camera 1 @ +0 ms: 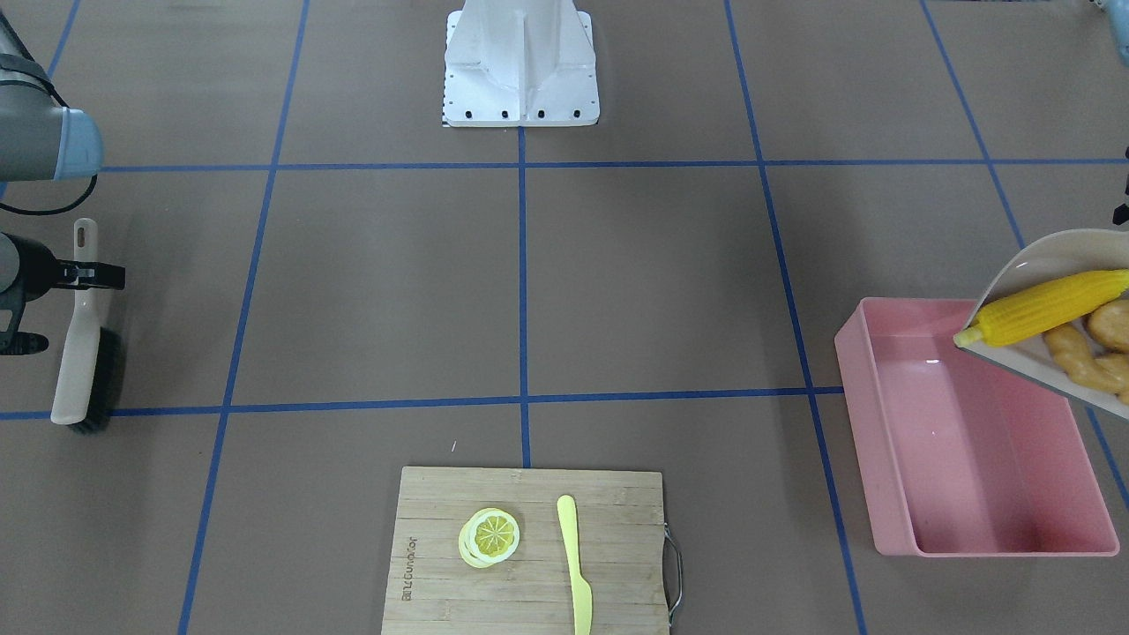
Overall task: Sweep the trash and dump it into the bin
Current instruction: 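Tip the dustpan to dump the vegetables while the right gripper sets down the brush, then shake the emptied dustpan over the pink bin with the left gripper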
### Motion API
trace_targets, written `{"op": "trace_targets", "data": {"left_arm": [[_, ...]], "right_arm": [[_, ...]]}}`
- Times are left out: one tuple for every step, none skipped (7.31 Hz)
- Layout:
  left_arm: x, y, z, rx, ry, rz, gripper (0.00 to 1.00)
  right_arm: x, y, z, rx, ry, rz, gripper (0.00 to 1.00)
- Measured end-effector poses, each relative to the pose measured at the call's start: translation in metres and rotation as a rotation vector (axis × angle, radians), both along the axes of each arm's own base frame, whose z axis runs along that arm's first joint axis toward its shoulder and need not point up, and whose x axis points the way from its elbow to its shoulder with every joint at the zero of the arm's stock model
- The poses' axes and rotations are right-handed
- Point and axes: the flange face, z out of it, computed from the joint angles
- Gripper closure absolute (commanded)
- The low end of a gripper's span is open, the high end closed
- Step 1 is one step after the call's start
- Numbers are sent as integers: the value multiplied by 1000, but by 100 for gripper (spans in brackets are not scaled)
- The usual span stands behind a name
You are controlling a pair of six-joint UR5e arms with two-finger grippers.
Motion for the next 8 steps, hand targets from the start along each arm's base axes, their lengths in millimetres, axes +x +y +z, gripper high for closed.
{"op": "trace_targets", "data": {"left_arm": [[12, 0, -2, -14, -30, 28, 100], [24, 1, -4, -20, -69, 64, 100], [32, 3, -5, -27, -101, 106, 100], [35, 4, -5, -33, -127, 146, 100], [37, 6, -4, -43, -148, 170, 100], [37, 7, -3, -55, -159, 181, 100], [37, 8, -3, -62, -164, 188, 100], [35, 9, -3, -65, -166, 194, 100]], "right_arm": [[32, -10, 1, 33, 4, 29, 0], [75, -20, 4, 98, 10, 37, 0], [125, -22, 12, 158, 10, 43, 0], [174, -13, 26, 187, 3, 63, 0], [210, 6, 42, 198, -10, 81, 0], [231, 27, 48, 215, -17, 91, 0], [240, 45, 49, 238, -10, 95, 0], [244, 60, 54, 256, -3, 100, 0]]}}
